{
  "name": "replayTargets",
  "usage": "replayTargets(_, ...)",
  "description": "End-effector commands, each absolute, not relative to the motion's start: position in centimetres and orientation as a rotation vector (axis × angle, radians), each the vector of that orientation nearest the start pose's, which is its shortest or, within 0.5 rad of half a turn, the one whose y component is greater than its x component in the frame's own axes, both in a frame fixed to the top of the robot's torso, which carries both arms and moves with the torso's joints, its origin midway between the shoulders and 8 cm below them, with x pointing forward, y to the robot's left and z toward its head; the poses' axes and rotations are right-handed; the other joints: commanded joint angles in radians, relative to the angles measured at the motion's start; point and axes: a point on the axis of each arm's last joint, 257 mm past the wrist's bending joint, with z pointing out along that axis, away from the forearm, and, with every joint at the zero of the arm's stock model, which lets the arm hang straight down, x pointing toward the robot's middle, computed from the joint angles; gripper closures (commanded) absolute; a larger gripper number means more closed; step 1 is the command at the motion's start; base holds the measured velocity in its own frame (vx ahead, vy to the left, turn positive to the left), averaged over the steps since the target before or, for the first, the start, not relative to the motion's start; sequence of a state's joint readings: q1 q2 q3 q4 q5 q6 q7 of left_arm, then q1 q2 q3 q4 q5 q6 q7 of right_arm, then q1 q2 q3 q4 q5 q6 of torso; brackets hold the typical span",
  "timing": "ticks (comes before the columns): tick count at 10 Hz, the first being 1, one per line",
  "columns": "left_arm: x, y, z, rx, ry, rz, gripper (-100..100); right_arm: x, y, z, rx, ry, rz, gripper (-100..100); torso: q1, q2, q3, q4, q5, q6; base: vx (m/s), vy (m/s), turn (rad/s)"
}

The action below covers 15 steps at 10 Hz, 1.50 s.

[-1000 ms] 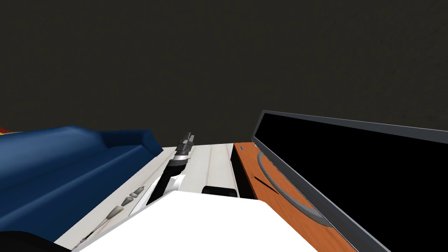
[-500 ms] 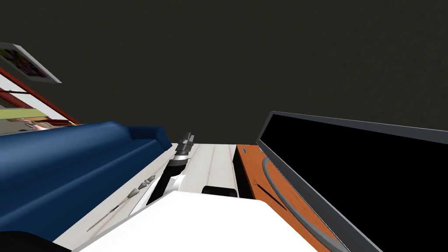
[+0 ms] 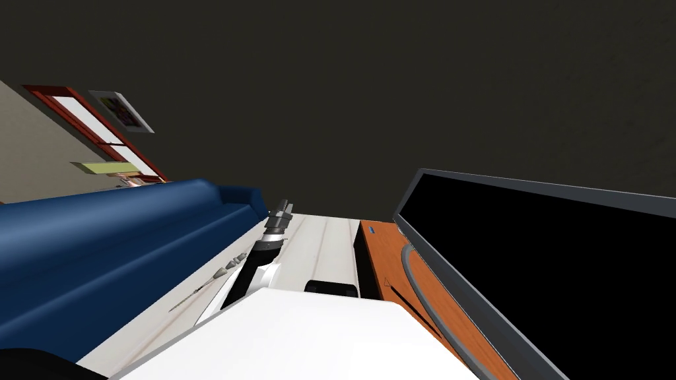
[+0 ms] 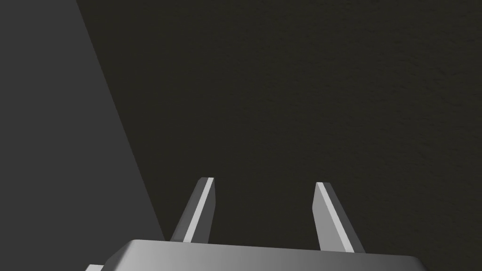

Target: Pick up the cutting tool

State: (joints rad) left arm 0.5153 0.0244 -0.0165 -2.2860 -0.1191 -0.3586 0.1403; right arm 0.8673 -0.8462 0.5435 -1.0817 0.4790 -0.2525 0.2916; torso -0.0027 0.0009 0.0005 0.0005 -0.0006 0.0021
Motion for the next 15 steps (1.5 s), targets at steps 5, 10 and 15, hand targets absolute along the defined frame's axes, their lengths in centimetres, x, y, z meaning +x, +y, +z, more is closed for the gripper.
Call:
replayTargets(5, 36.6, 26.7, -0.8, -0.755, 0.762, -1.321, 0, -18.5, -43.7, -56.5, 0.068, 3.08, 0.044, 0, 0.003, 0.0, 0.0, 0.0, 0.001, 0.001, -0.007, -0.051, 0.089)
replayTargets(10, 36.6, 26.7, -0.8, -0.755, 0.762, -1.321, 0, -18.1, -42.0, -58.5, 0.097, 3.079, 0.045, 100, 0.006, -0.001, 0.0, 0.0, 0.001, 0.001, -0.011, -0.008, 0.035)
replayTargets(15, 36.6, 26.7, -0.8, -0.755, 0.762, -1.321, 0, -18.1, -42.0, -58.5, 0.098, 3.079, 0.043, 0, 0.006, -0.001, 0.0, 0.0, 0.001, 0.001, 0.0, 0.0, 0.0)
